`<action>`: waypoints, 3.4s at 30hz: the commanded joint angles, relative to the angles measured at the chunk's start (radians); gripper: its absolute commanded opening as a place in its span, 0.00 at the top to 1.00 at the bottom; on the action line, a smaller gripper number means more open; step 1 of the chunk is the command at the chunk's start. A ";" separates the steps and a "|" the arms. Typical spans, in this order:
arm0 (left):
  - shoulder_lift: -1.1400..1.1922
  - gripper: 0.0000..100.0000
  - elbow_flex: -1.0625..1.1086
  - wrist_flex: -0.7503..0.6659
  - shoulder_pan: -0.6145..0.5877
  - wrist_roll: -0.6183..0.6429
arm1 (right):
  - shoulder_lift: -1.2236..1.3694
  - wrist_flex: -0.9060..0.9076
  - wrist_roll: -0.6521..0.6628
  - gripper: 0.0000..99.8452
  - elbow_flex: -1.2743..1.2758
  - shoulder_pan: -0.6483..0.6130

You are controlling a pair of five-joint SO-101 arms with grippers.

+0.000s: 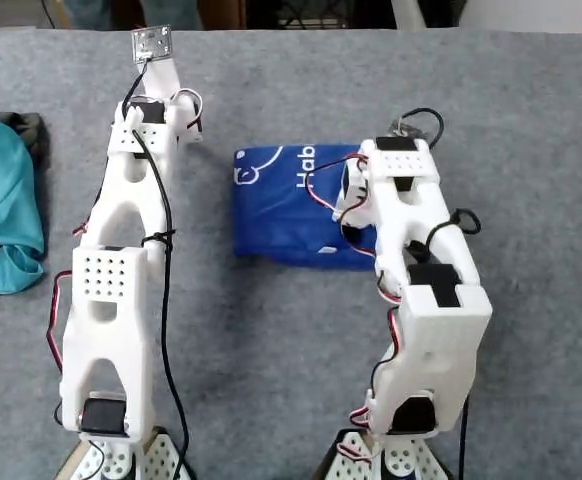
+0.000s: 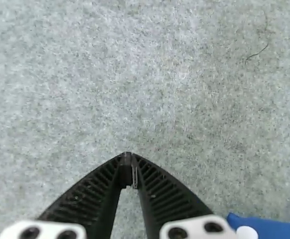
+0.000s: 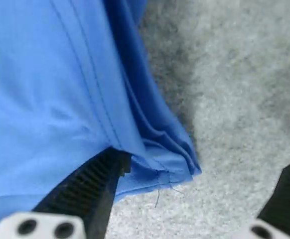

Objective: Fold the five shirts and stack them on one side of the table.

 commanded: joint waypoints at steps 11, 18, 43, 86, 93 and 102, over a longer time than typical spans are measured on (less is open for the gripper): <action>-0.020 0.97 -0.056 0.006 0.005 0.008 | 0.004 -0.044 0.008 0.60 0.004 -0.009; -0.020 0.97 -0.056 0.006 0.005 0.008 | 0.005 -0.044 0.120 0.90 0.004 -0.006; -0.020 0.97 -0.056 0.006 0.005 0.008 | -0.022 -0.031 0.215 0.99 -0.013 0.057; -0.032 0.97 -0.059 0.034 0.010 0.002 | 0.489 0.423 0.470 0.53 -1.331 0.695; -0.095 0.97 -0.292 0.359 -0.076 0.000 | 0.489 0.454 0.468 0.70 -1.652 0.710; -0.106 0.97 -0.654 0.789 -0.124 -0.152 | 0.344 0.456 0.433 0.99 -1.630 0.641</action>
